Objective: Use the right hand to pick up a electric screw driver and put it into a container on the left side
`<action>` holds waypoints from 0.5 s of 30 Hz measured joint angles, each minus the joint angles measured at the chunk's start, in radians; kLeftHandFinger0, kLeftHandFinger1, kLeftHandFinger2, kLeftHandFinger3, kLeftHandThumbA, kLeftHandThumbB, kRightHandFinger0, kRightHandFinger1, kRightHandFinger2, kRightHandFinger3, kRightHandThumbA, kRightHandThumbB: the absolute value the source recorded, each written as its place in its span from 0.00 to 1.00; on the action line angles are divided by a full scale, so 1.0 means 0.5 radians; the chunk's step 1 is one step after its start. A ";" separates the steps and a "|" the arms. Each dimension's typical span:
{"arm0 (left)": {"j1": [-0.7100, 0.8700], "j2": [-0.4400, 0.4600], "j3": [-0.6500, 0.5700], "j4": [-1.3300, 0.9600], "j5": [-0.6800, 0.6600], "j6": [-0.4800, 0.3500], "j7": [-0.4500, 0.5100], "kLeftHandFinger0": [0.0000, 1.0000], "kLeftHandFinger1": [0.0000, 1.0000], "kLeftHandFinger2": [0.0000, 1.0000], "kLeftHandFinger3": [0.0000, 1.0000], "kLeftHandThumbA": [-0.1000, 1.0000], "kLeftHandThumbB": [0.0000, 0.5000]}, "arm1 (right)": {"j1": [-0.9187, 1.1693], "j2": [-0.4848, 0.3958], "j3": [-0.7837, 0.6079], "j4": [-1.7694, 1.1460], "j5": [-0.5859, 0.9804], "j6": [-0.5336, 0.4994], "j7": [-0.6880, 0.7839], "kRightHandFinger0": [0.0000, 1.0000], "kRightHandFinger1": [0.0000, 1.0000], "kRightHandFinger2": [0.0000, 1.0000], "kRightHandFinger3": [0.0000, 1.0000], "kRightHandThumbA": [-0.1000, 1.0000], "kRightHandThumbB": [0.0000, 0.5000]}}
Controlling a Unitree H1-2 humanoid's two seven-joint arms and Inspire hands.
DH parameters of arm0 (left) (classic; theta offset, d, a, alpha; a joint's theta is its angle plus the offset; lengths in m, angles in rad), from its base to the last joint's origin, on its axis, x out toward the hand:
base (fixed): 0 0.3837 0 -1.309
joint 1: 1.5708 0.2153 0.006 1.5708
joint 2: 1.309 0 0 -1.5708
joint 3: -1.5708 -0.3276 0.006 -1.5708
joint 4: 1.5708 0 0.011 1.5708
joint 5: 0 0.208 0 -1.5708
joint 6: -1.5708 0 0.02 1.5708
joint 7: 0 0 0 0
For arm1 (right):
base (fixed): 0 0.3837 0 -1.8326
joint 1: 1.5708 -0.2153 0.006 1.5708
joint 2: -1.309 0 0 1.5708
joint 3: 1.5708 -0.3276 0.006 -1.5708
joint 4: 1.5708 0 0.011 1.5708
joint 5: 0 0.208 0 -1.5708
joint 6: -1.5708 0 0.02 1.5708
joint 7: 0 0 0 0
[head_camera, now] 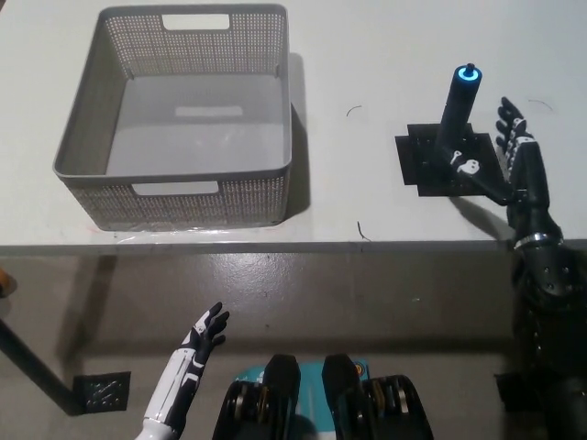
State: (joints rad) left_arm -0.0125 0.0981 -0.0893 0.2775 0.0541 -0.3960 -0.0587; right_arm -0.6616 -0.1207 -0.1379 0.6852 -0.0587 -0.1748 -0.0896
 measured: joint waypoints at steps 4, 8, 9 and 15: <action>0.000 0.000 0.000 0.000 0.000 -0.001 0.000 1.00 1.00 1.00 1.00 1.00 0.55 | -0.067 0.000 0.008 0.157 0.000 0.000 -0.014 1.00 1.00 1.00 1.00 1.00 0.82; 0.002 0.000 -0.001 -0.001 0.002 -0.001 0.000 1.00 1.00 1.00 1.00 1.00 0.56 | -0.152 -0.006 0.014 0.322 0.001 -0.002 -0.020 1.00 1.00 1.00 1.00 1.00 0.81; 0.002 0.000 -0.001 0.000 0.002 -0.001 0.000 1.00 1.00 1.00 1.00 1.00 0.55 | -0.172 -0.008 0.016 0.353 0.001 -0.004 -0.020 1.00 1.00 1.00 1.00 1.00 0.84; 0.002 0.001 -0.003 0.000 0.002 -0.002 -0.002 1.00 1.00 1.00 1.00 1.00 0.56 | -0.292 -0.022 0.049 0.567 0.000 -0.034 -0.023 1.00 1.00 1.00 1.00 1.00 0.85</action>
State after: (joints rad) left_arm -0.0113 0.0983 -0.0906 0.2773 0.0550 -0.3968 -0.0597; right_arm -0.8078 -0.1320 -0.1132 0.9689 -0.0589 -0.1918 -0.1009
